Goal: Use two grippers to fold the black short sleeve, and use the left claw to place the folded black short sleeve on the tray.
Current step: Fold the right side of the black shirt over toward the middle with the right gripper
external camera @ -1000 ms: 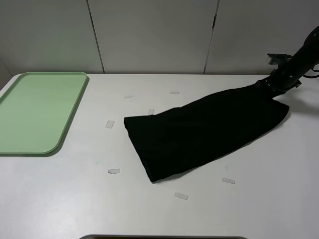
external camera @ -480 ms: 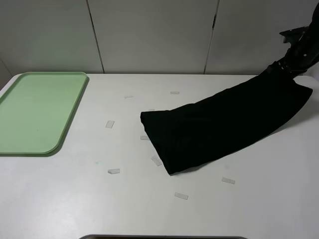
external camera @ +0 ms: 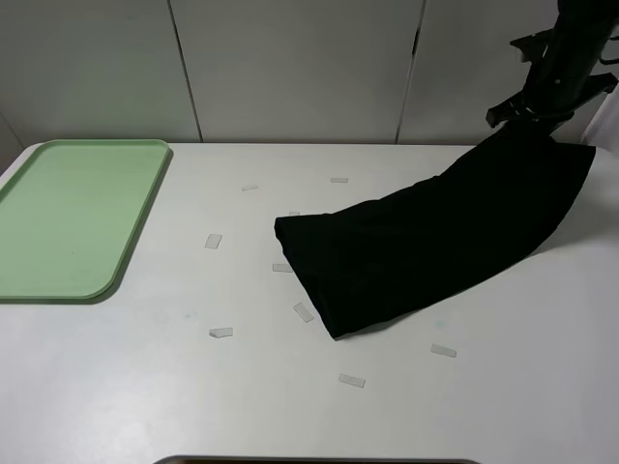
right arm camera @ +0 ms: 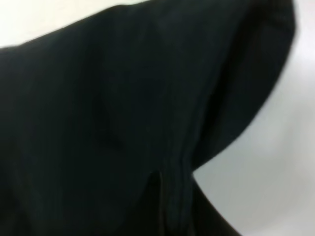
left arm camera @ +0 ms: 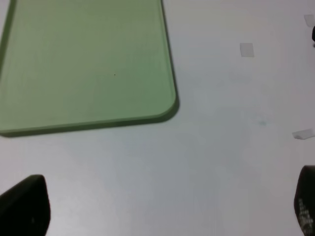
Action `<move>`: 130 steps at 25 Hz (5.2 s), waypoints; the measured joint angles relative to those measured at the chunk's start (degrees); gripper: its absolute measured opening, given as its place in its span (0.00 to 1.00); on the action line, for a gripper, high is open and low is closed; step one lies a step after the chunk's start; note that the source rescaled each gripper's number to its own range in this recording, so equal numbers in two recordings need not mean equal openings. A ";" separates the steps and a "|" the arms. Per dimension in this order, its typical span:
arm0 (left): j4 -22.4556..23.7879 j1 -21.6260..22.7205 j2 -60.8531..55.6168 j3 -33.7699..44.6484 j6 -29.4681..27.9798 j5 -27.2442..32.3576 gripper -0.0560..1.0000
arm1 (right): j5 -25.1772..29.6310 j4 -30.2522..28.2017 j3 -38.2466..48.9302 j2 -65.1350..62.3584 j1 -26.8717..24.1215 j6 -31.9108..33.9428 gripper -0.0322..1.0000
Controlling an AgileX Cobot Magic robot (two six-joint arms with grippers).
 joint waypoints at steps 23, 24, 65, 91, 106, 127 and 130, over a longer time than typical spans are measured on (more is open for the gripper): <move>0.05 0.00 0.00 0.00 0.00 -0.05 1.00 | 2.60 -24.61 0.34 -1.05 8.46 10.44 0.03; 0.05 0.00 0.00 0.00 0.00 -0.05 1.00 | 2.46 -26.43 0.39 -1.05 8.46 12.25 0.03; 0.05 0.00 0.00 0.00 0.00 -0.05 1.00 | -8.79 -26.32 20.18 -0.97 20.57 23.72 0.03; 0.05 0.00 0.00 0.00 0.00 0.00 1.00 | -14.95 -19.34 20.29 -14.90 13.58 15.98 0.96; 0.05 0.00 0.00 0.00 0.00 0.00 1.00 | -28.48 -17.21 29.62 -7.80 15.76 16.20 0.96; 0.05 0.00 0.00 0.00 0.00 -0.05 1.00 | -30.52 -12.10 32.13 -9.91 23.33 16.14 0.96; 0.05 0.00 0.00 0.00 0.00 -0.05 1.00 | -29.41 -10.34 32.13 -15.18 24.06 16.03 0.96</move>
